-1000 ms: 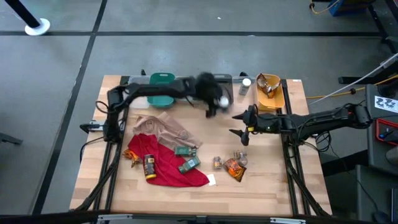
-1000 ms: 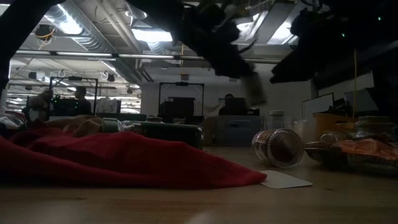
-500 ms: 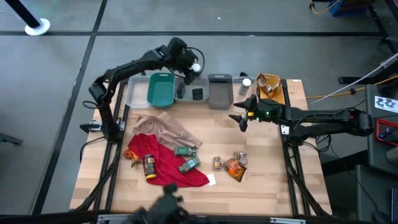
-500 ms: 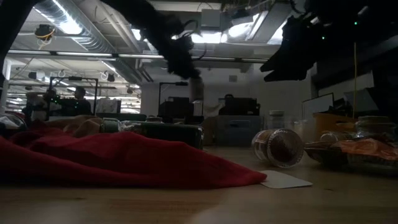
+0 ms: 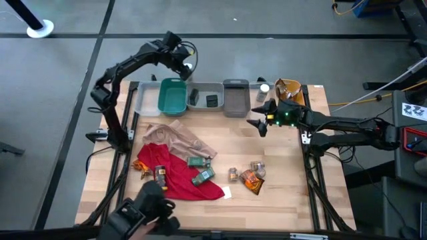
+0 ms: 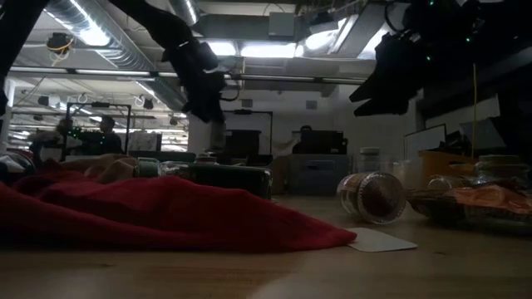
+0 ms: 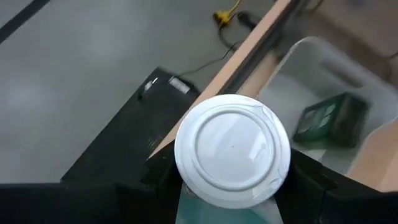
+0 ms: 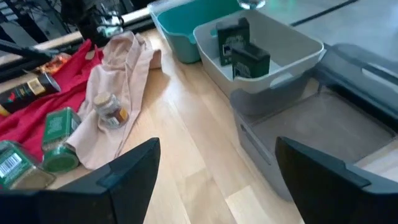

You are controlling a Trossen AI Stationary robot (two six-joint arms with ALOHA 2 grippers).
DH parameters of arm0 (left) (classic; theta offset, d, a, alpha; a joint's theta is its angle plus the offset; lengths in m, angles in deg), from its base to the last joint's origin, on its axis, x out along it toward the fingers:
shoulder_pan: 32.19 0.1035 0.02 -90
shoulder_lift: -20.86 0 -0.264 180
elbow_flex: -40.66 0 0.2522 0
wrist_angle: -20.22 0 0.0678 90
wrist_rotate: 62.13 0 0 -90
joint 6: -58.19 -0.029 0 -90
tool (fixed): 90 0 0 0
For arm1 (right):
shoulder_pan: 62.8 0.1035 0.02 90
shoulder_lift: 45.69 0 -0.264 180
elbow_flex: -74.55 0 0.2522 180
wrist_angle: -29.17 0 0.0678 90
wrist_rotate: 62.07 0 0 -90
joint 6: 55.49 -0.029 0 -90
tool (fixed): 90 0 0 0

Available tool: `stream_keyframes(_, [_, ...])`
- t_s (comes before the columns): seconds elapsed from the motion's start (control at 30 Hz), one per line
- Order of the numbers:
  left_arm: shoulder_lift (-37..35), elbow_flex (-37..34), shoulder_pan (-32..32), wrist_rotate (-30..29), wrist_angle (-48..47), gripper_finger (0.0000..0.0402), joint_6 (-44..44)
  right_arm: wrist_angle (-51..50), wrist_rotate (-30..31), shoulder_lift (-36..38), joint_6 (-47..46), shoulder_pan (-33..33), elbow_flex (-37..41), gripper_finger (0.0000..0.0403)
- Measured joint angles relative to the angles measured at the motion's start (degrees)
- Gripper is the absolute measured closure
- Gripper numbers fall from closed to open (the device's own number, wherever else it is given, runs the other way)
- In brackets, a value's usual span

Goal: Sort spices by type
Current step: Put the white seasoning bottle into the green bin

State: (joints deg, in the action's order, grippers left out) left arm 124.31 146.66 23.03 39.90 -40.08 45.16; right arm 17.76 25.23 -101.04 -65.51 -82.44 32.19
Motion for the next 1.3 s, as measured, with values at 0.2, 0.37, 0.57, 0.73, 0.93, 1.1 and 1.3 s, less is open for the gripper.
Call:
stream_keyframes(0.2, [-0.1,0.0,1.3,-1.0,-4.0,0.0218,-1.0,-2.1,-0.1,0.0,0.0,0.1,0.0,0.0086])
stream_keyframes(0.37, [-0.1,0.0,1.2,-3.5,-4.4,0.0218,-0.9,-3.5,-0.1,0.0,0.0,0.1,0.0,0.0086])
stream_keyframes(0.57, [0.0,-1.9,0.5,-4.8,-4.8,0.0218,-0.6,-4.4,-0.1,0.0,0.0,0.1,0.0,0.0086])
stream_keyframes(0.73, [0.2,-7.9,-0.1,-6.1,-1.0,0.0218,1.7,-5.2,0.0,0.0,0.1,0.1,0.0,0.0086])
stream_keyframes(0.93, [0.2,-13.4,-0.5,-6.5,8.4,0.0218,3.6,-5.6,0.0,0.0,0.1,0.1,0.0,0.0086])
stream_keyframes(1.1, [0.2,-16.7,-0.5,-7.8,13.1,0.0218,4.1,-5.8,0.1,0.0,0.1,0.1,0.0,0.0086])
stream_keyframes(1.3, [-0.2,-19.2,-0.5,-8.2,14.2,0.0218,4.0,-6.0,0.1,0.0,0.1,0.1,0.0,0.0086])
